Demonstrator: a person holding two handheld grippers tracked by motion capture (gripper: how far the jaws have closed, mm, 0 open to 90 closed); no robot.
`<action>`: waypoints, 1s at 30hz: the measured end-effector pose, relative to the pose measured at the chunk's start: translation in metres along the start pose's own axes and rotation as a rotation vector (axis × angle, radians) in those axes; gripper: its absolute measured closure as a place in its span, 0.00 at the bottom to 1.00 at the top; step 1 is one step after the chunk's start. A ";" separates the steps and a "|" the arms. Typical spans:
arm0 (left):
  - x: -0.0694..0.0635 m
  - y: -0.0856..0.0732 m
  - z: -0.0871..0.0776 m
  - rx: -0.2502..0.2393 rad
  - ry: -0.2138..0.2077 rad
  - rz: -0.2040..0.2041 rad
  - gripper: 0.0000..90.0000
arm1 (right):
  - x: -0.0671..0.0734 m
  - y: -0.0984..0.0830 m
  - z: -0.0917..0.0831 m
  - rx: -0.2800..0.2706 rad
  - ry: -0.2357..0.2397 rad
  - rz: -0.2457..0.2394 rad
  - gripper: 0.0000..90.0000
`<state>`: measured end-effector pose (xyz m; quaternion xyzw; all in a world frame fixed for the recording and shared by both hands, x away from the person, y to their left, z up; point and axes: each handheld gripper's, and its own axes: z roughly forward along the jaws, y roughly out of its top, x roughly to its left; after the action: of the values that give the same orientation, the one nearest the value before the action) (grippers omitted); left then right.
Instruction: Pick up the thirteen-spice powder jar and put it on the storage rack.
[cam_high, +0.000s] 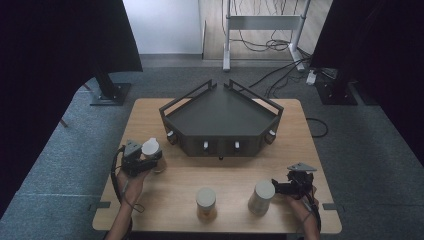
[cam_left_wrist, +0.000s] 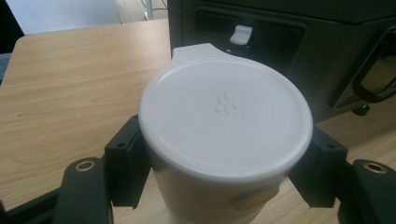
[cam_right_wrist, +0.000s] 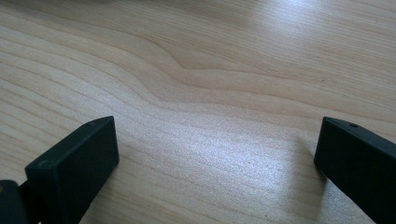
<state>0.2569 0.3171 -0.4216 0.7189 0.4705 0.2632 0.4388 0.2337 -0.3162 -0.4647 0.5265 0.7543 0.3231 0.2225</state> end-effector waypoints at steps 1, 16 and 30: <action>-0.001 0.000 0.000 -0.002 -0.001 0.002 0.34 | 0.000 0.000 0.000 0.000 0.000 0.000 0.00; -0.011 0.022 -0.013 -0.031 -0.040 0.049 0.34 | 0.000 0.000 0.000 0.000 0.000 0.000 0.00; -0.016 0.044 -0.024 -0.056 -0.067 0.090 0.34 | 0.000 0.000 0.000 0.000 0.000 0.000 0.00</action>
<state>0.2508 0.3039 -0.3706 0.7353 0.4149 0.2715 0.4621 0.2337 -0.3162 -0.4647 0.5267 0.7542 0.3230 0.2224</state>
